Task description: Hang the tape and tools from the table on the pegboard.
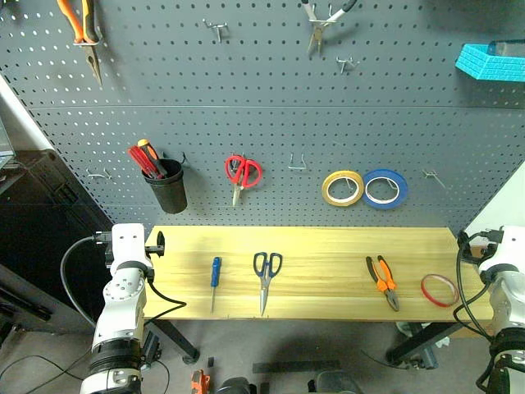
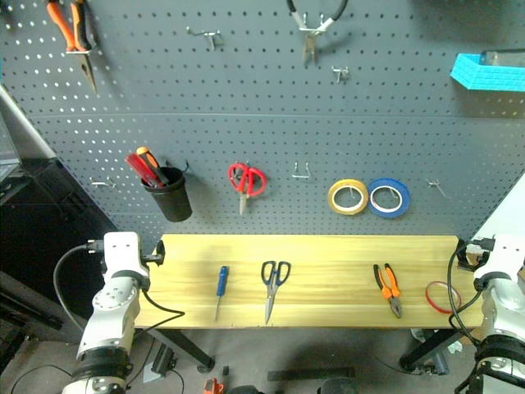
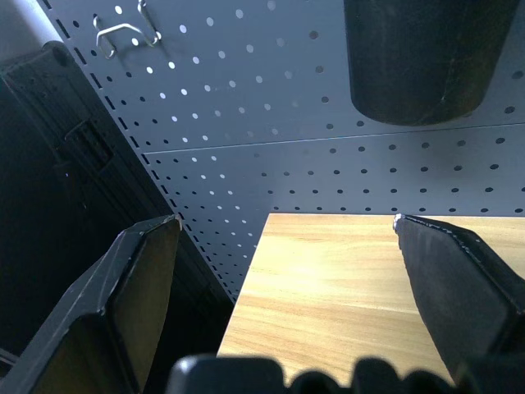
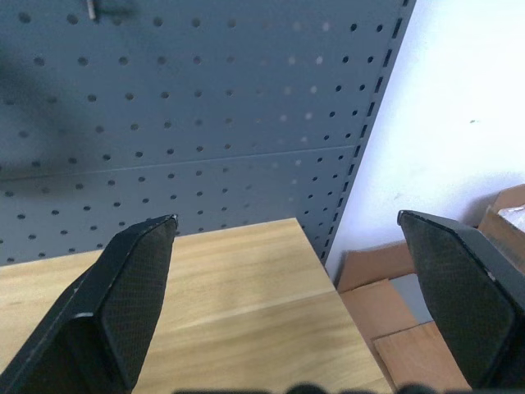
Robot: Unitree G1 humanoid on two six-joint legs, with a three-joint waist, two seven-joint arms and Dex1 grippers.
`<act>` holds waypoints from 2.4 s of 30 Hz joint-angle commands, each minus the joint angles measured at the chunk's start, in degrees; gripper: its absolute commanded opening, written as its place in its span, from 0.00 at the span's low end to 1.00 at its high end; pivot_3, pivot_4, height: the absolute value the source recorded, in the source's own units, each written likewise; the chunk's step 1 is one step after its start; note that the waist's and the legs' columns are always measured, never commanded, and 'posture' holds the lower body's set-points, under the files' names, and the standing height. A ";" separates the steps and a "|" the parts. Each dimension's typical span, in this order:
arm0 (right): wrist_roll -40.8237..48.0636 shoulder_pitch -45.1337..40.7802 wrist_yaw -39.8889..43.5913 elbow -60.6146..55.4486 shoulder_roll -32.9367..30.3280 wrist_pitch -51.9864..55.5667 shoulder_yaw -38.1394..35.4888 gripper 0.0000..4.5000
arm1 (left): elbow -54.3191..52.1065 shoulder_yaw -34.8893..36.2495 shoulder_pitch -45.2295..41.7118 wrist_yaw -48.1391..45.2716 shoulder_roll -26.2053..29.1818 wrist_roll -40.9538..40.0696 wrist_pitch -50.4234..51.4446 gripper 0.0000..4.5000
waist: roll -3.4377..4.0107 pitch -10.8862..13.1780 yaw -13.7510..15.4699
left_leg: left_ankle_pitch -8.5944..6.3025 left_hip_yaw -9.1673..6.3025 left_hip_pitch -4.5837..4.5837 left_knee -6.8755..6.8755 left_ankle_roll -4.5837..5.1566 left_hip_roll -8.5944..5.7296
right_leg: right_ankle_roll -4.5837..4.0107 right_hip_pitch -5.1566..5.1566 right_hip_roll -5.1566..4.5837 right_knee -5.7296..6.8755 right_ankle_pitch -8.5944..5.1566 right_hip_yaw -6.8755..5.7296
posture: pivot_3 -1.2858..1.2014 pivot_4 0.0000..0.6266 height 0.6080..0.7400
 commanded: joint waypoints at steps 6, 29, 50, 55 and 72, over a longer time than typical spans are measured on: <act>0.88 -1.33 0.43 -0.40 -1.73 -1.65 -1.00 1.00 | -2.41 -1.08 -0.45 -0.95 0.56 0.82 -3.49 0.99 | 0.00 0.00 -0.08 | 0.00 0.03 0.00 0.00 0.00 0.00 | 0.00 0.00 0.00 0.00 0.00 0.04 | 0.45 0.00 1.00; 4.78 13.78 4.97 -37.25 1.43 31.07 5.63 1.00 | -37.94 -24.95 2.36 -21.48 0.42 -1.11 21.79 0.99 | 0.55 5.94 -0.03 | -0.07 0.65 -0.08 -0.07 0.10 0.17 | 0.00 -0.12 0.12 -0.02 -0.01 0.78 | 0.41 0.33 1.00; -2.83 -3.42 15.06 -7.38 -5.90 35.48 15.38 1.00 | -35.15 -38.91 -15.85 -52.46 1.13 -9.48 19.01 0.99 | -0.42 14.71 -1.88 | -0.28 1.56 -1.18 0.08 0.48 0.18 | 0.17 -1.39 0.19 -0.03 -0.02 1.36 | 0.39 0.54 1.00; -5.77 -8.06 19.36 1.92 -6.51 33.56 19.17 0.72 | -35.49 -39.72 -17.49 -55.70 0.27 -10.94 19.11 1.00 | -0.63 14.85 -1.94 | -0.35 1.68 -1.17 0.10 0.60 0.19 | 0.20 -1.39 0.16 -0.08 -0.04 1.38 | 0.40 0.52 1.00; -8.49 -3.26 16.51 -5.76 -6.23 28.01 18.98 0.00 | -33.00 -38.53 -19.48 -56.95 -0.74 -10.76 16.81 1.00 | -1.25 14.87 -1.50 | -0.35 1.58 -1.17 0.21 0.59 0.21 | 0.37 -1.30 0.06 -0.14 0.04 1.29 | 0.39 0.44 1.00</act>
